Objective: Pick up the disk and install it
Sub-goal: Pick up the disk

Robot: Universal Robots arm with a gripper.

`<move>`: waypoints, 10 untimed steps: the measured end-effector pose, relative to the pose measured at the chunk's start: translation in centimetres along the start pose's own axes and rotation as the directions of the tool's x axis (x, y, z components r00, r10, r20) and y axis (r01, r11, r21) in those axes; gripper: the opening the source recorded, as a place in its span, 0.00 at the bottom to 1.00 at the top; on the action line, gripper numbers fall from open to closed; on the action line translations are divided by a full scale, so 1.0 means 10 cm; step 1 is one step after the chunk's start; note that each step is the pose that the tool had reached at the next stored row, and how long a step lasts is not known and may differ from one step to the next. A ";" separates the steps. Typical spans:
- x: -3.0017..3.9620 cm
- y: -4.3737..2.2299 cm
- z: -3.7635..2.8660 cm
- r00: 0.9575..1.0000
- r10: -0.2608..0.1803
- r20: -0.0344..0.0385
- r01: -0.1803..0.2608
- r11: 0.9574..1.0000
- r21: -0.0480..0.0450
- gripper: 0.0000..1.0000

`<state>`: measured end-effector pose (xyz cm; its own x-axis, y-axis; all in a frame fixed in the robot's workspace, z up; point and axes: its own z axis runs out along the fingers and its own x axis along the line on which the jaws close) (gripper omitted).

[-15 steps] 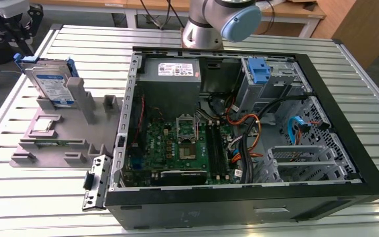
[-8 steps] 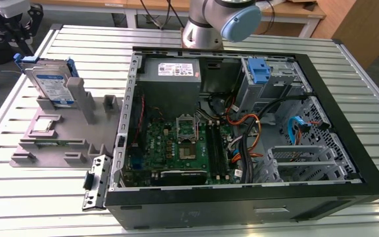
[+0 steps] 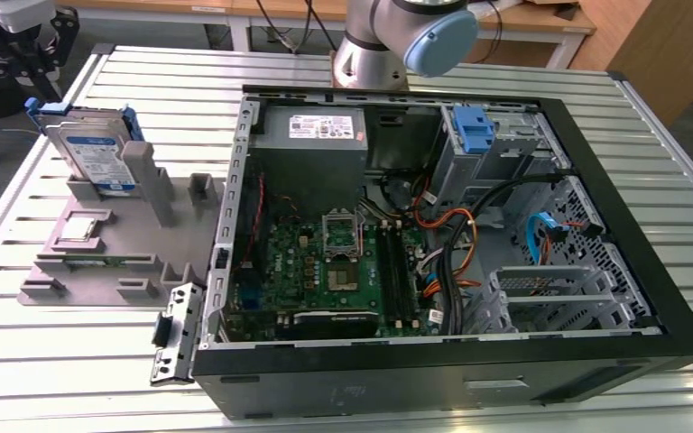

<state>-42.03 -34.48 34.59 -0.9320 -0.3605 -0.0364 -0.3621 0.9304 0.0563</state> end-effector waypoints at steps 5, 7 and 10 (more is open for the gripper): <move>0.000 0.000 0.000 1.000 0.000 0.000 0.000 1.000 0.000 0.10; 0.000 0.000 0.000 1.000 -0.003 0.000 0.003 1.000 0.000 0.10; 0.000 0.000 0.001 1.000 -0.015 -0.001 0.015 1.000 -0.001 0.10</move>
<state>-42.03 -34.47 34.58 -0.9266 -0.3743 -0.0364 -0.3759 0.9249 0.0563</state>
